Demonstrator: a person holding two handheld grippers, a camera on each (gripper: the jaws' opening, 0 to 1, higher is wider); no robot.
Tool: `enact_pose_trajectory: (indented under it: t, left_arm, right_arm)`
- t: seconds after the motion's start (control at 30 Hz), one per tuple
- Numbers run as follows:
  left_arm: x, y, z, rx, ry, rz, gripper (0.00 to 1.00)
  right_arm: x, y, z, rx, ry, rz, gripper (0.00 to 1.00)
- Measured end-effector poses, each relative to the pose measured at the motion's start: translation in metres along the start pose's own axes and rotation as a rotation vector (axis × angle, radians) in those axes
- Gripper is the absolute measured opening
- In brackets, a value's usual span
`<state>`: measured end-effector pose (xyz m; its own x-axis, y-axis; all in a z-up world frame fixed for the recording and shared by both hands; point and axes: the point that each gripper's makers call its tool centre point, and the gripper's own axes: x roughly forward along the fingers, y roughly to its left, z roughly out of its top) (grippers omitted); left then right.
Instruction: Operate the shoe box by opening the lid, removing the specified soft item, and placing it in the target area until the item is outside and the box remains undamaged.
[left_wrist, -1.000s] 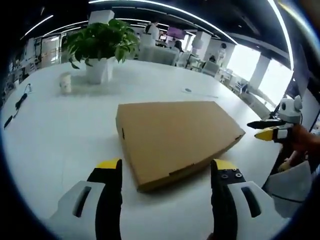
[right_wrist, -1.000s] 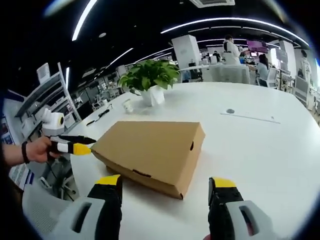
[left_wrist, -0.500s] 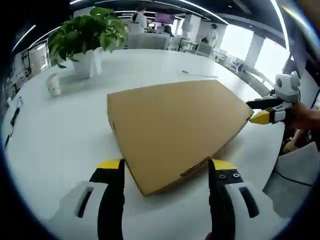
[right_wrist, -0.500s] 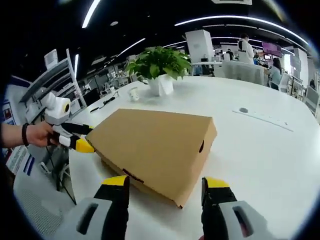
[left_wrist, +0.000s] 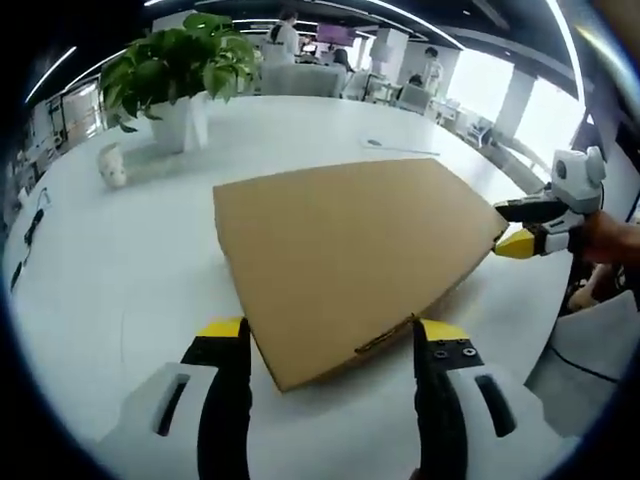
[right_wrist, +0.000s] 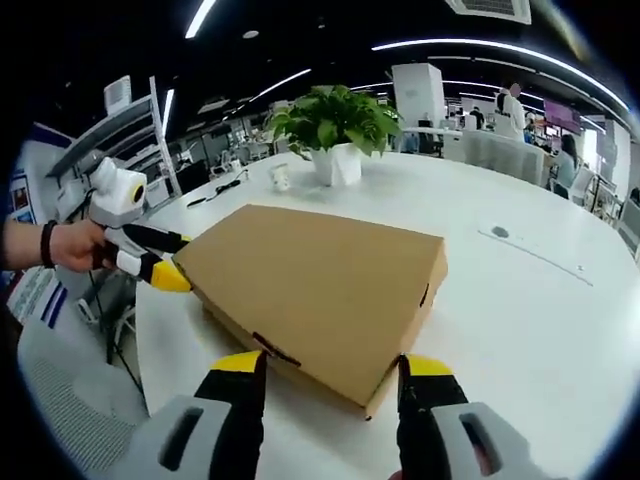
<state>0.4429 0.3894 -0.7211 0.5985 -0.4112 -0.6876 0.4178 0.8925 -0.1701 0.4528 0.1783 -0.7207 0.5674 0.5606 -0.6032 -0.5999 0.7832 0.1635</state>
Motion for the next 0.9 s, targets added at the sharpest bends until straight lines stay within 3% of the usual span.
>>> enact_pose_trajectory:
  t: [0.6,0.9]
  left_arm:
    - [-0.028,-0.006,-0.023,-0.04,0.0,-0.01,0.59]
    - [-0.038,-0.012,-0.021,-0.057,-0.019,0.0,0.57]
  right_arm:
    - [-0.011,0.021,-0.012,-0.027,0.022,0.009,0.5]
    - [-0.018,0.023,-0.006,-0.027,0.009,0.004,0.5]
